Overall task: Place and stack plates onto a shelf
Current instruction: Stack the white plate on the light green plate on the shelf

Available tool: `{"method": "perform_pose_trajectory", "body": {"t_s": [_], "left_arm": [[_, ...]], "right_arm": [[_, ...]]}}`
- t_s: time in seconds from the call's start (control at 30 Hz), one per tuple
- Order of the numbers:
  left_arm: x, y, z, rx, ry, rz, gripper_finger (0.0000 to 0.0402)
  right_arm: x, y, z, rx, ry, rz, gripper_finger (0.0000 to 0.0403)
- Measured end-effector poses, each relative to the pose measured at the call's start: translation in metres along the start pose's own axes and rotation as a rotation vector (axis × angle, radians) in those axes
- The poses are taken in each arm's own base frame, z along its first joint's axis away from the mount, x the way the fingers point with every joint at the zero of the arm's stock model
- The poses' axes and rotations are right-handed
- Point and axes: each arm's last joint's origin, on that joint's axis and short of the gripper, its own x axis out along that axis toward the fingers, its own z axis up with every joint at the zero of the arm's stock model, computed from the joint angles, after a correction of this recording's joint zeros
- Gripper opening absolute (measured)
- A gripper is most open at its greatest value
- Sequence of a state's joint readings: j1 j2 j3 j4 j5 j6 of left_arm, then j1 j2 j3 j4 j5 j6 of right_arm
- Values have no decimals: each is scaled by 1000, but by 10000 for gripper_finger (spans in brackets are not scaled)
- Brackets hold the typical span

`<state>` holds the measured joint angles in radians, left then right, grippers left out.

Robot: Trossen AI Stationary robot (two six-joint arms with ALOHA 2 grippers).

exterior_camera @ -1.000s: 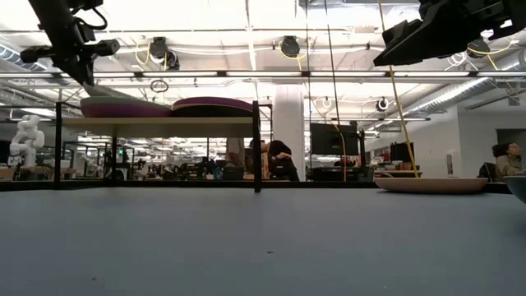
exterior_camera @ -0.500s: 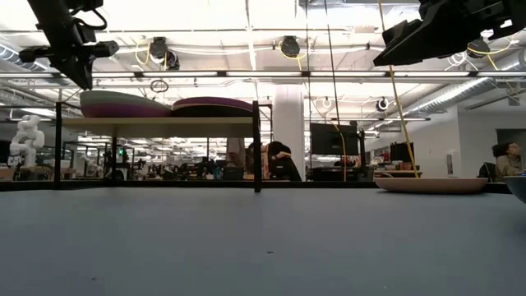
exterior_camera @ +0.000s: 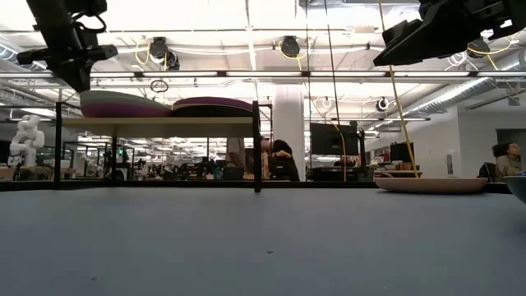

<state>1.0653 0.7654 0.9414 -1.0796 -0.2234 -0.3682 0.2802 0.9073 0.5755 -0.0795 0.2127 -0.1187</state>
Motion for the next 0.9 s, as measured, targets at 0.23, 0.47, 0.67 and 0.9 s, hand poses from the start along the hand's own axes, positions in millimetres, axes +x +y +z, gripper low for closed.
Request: {"method": "perform_pose_trajectory", "body": {"t_s": [0.23,0.47,0.67,0.9], "left_arm": [[7,1,-4,-7,-5,58,32],[8,1,-3,-13,-16,57,10],[8,1,-3,-15,-12,53,8],[8,1,-5,-19,11,54,8]], "right_arm": [[0,0,0,-1,0,0,118],[0,0,0,-1,0,0,118],[0,0,0,-2,0,0,118],[0,0,0,-2,0,0,118]]}}
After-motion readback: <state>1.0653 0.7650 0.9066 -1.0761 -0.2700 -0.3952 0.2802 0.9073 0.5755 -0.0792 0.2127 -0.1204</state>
